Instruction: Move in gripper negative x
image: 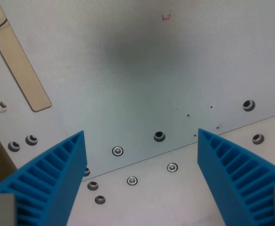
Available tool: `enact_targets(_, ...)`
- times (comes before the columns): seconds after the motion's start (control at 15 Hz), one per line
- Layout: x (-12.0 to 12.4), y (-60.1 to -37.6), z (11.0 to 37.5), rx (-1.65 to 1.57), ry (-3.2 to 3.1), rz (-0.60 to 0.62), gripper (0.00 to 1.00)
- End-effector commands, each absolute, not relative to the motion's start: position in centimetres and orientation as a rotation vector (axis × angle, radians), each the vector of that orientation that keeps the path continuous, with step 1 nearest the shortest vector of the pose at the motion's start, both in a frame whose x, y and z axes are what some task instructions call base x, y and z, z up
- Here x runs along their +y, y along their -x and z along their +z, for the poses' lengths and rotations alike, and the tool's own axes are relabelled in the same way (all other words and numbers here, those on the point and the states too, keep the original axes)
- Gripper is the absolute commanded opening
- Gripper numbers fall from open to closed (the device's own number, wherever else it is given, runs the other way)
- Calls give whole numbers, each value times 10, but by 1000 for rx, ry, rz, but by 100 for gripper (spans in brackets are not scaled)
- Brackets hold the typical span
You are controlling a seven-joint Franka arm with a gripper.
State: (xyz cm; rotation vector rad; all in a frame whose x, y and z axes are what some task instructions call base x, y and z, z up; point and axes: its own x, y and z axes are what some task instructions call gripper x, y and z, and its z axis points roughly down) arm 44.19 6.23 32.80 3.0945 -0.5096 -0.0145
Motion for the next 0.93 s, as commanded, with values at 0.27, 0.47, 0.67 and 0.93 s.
enact_targets(0.27,69,-423,330,-510,-3095,-8,100)
enact_targets(0.47,73,-408,330,-510,-3095,-8,100)
enact_targets(0.67,78,-394,330,-510,-3095,-8,100)
enact_targets(0.93,85,-375,330,-510,-3095,-8,100)
